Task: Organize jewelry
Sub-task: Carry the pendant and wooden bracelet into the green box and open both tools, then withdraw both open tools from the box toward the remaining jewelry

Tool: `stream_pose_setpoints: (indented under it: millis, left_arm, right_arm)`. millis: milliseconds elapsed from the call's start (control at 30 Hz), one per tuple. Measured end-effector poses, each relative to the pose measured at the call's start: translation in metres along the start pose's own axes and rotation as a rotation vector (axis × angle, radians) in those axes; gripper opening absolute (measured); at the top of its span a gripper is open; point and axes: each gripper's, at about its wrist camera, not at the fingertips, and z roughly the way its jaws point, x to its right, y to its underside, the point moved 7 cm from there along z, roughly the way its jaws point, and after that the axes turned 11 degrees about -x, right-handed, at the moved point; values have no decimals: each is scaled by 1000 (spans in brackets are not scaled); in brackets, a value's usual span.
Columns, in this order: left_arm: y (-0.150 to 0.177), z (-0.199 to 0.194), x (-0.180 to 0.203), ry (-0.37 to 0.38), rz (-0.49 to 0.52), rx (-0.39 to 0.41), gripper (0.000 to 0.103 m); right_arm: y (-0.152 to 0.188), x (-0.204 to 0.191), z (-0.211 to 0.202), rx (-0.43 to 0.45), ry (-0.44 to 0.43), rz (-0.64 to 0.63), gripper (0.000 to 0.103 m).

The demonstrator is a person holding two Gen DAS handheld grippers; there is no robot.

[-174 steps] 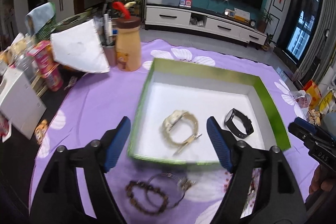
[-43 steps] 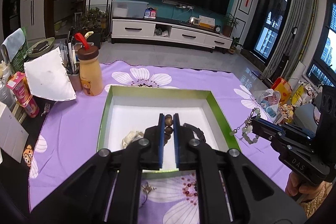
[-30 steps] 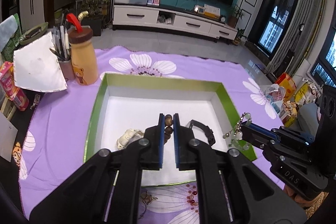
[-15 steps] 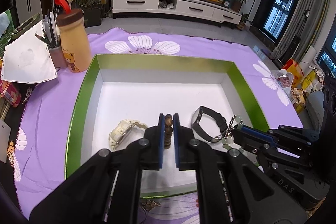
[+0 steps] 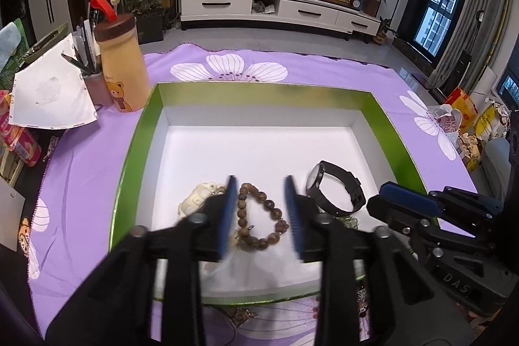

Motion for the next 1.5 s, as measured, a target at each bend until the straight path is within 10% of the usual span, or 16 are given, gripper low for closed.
stream_pose_setpoints:
  millis: [533, 800, 1500]
  left_arm:
    - [15, -50, -4, -104, -21, 82, 97]
    - [32, -77, 1, -133, -10, 104, 101]
    - [99, -103, -41, -122, -140, 55, 101]
  right_arm:
    - [21, 3, -55, 72, 54, 15, 65]
    - [41, 6, -76, 78, 90, 33, 82]
    - [92, 8, -96, 37, 77, 86, 87]
